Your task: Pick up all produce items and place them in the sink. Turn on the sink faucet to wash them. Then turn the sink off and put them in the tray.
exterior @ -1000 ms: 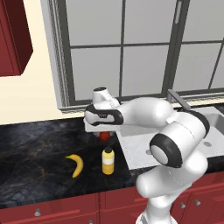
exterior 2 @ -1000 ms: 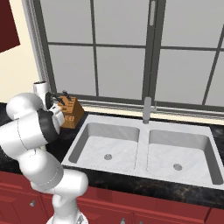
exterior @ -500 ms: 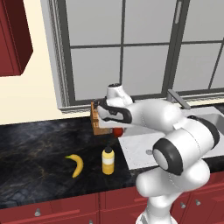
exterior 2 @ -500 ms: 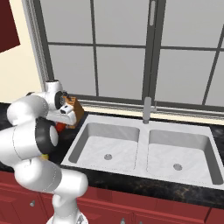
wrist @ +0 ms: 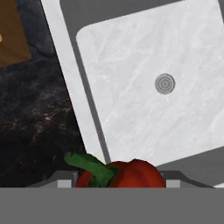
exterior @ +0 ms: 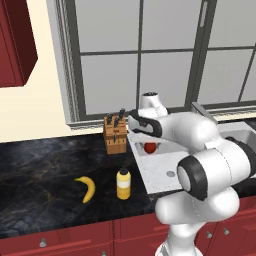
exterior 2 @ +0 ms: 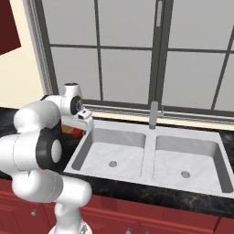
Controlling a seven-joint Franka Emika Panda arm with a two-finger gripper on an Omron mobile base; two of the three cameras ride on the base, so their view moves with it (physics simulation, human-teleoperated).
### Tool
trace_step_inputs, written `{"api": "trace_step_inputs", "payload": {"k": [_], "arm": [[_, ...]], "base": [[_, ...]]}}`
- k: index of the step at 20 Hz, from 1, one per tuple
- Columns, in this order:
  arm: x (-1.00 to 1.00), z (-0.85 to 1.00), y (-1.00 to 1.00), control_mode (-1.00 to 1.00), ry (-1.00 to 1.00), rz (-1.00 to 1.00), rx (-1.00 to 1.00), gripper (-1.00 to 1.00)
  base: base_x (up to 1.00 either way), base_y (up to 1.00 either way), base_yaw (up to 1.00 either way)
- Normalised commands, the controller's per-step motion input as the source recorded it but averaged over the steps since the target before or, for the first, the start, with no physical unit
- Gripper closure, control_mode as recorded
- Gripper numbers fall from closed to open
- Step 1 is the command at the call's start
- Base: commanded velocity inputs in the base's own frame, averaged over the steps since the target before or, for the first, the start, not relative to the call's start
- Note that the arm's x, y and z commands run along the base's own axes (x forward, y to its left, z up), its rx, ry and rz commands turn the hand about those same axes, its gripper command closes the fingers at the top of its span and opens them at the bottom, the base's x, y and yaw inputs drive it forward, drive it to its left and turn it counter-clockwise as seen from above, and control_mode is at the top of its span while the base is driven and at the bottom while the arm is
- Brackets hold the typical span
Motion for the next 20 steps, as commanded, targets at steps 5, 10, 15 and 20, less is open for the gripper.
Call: {"api": "trace_step_inputs", "payload": {"k": [5,10,15,20], "arm": [[0.0,0.07,-0.61,-1.0,0.02,-0.08,0.01,1.0],[-0.23,0.03,-0.68,-1.0,0.0,-0.14,0.0,1.0],[-0.3,0.03,-0.73,-1.0,0.0,-0.18,0.01,1.0],[-0.23,0.0,-0.8,-1.0,0.04,-0.19,0.03,1.0]], "base": [[0.0,0.0,0.0],[0.0,0.0,0.0],[0.0,0.0,0.0],[0.0,0.0,0.0]]}}
